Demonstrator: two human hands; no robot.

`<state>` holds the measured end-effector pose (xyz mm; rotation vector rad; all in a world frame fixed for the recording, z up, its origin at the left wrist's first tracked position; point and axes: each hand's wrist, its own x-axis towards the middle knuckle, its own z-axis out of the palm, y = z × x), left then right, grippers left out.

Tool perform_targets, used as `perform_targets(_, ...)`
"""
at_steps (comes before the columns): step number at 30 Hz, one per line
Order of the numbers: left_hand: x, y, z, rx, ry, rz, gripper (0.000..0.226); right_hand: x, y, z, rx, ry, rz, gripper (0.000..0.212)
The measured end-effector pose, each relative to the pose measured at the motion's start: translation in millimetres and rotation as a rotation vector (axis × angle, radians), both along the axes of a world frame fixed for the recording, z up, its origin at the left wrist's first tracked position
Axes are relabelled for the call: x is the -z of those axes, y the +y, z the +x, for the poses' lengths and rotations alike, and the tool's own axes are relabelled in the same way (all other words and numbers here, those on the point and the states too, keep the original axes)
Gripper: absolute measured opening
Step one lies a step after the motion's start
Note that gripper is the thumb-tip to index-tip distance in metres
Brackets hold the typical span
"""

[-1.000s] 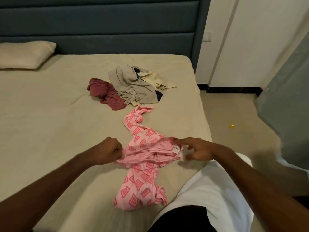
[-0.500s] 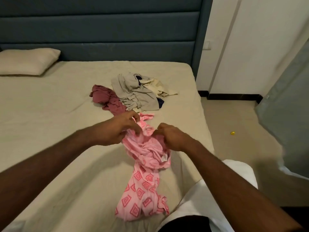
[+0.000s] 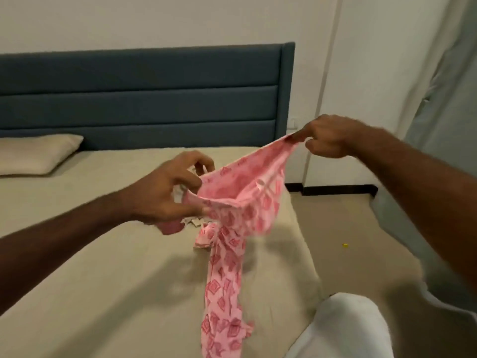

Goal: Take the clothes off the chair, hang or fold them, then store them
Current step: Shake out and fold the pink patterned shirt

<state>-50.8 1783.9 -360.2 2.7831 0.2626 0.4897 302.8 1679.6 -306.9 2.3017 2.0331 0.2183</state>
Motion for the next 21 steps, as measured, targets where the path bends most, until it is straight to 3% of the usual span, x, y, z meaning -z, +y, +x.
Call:
perform_targets(4,-52,-8,18,0.097,-0.266,0.063,0.023,-37,-17,24,0.104,-0.226,-0.003,0.064)
perform_targets(7,-72,3,26,0.107,-0.169,-0.049,0.014,-50,-31,26,0.017,-0.36,0.081,0.052)
perform_targets(9,-75,20,27,0.037,-0.064,0.002,0.019,-58,-35,25,-0.037,-0.353,0.172,0.042)
perform_targets(10,-76,30,26,-0.011,-0.026,0.047,0.019,-64,-37,24,-0.049,-0.276,0.185,0.037)
perform_targets(14,-92,68,22,-0.181,-0.094,0.044,0.015,-91,-46,14,-0.248,0.473,0.22,0.027)
perform_targets(16,-108,66,23,-0.133,-0.12,-0.073,0.034,-106,-48,10,-0.319,0.649,0.292,0.028)
perform_targets(18,-125,59,22,-0.064,-0.082,-0.111,0.042,-119,-52,12,-0.33,0.662,0.29,0.02)
perform_targets(21,-150,60,13,-0.063,-0.015,0.013,0.025,-127,-56,20,-0.151,0.359,0.035,0.022)
